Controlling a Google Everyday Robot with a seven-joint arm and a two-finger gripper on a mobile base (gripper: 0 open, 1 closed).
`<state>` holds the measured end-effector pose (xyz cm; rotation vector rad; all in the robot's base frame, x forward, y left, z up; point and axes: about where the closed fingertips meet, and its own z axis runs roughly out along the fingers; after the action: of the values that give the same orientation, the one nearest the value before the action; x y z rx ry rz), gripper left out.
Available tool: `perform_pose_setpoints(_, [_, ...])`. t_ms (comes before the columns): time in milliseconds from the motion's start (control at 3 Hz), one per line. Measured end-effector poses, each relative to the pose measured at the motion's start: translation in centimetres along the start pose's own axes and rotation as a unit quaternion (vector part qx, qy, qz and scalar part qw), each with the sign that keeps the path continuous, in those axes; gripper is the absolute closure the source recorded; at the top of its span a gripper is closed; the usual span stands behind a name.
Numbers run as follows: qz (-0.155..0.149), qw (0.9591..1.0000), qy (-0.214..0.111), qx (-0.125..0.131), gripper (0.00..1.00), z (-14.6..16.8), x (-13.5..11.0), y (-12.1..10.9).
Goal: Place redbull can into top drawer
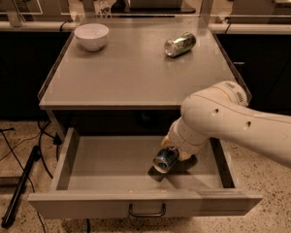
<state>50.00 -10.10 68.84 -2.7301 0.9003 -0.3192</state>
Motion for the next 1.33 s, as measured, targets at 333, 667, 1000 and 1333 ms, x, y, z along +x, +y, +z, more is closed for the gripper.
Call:
perform_pose_setpoints(333, [-0.011,0.9990,-0.015,0.039,1.00,1.5,-0.2,-0.2])
perform_pose_setpoints(667, [-0.022,0.9964,-0.031,0.075,1.00,2.4,-0.3,-0.7])
perform_pose_setpoints(1000, [-0.034,0.9923,-0.052,0.107,1.00,3.2,-1.0,-1.5])
perform_pose_setpoints(1333, [-0.057,0.9860,-0.065,0.143,1.00,4.6,-2.3,-2.5])
